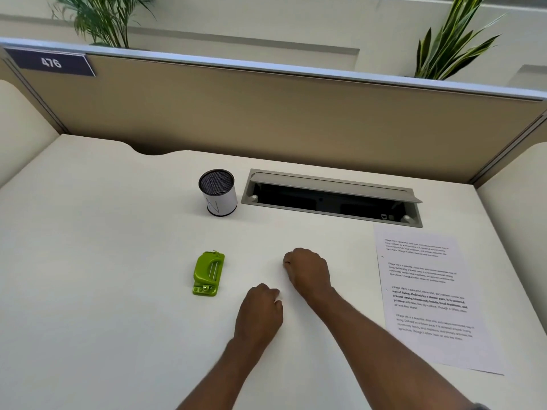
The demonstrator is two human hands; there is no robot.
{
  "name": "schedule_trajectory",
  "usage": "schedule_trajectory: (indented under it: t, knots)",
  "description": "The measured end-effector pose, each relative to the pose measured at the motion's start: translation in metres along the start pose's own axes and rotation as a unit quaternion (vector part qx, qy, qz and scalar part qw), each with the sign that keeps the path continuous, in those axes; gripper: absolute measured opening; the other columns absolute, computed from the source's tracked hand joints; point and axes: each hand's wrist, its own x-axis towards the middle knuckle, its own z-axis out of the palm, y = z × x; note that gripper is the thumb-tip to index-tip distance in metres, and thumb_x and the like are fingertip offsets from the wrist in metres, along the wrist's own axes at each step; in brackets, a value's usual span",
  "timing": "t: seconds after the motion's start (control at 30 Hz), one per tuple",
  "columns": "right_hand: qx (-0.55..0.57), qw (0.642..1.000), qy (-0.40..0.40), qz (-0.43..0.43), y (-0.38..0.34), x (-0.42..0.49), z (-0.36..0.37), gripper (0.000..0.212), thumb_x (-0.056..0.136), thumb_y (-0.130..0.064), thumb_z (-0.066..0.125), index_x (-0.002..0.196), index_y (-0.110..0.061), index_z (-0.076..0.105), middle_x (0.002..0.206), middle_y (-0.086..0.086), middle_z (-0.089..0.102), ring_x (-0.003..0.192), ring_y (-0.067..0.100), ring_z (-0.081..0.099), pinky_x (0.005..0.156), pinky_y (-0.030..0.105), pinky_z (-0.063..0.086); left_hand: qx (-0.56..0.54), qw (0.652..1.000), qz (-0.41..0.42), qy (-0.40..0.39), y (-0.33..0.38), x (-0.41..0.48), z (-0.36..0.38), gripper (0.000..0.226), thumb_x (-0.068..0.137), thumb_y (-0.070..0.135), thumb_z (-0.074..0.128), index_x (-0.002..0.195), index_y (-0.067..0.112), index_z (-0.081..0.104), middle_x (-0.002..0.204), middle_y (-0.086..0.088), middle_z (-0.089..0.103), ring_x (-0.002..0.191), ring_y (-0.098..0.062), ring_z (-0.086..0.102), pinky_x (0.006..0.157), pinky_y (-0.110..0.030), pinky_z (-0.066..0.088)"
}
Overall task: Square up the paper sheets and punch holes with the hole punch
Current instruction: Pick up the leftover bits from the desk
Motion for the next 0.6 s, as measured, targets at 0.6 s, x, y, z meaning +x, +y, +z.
schedule_trajectory:
  t: [0.6]
  knots:
    - [0.04,0.995,-0.042,0.077,0.017,-0.018,0.002,0.024,0.092,-0.019,0.04,0.081,-0.007,0.057,0.089,0.009,0.065,0.079,0.029,0.06,0.065,0.036,0.043,0.055,0.998,0.014,0.026,0.012,0.005,0.0,0.034,0.097,0.026,0.035,0.084,0.013,0.064,0.094,-0.004,0.064,0.092,-0.02,0.057,0.069,-0.03,0.04]
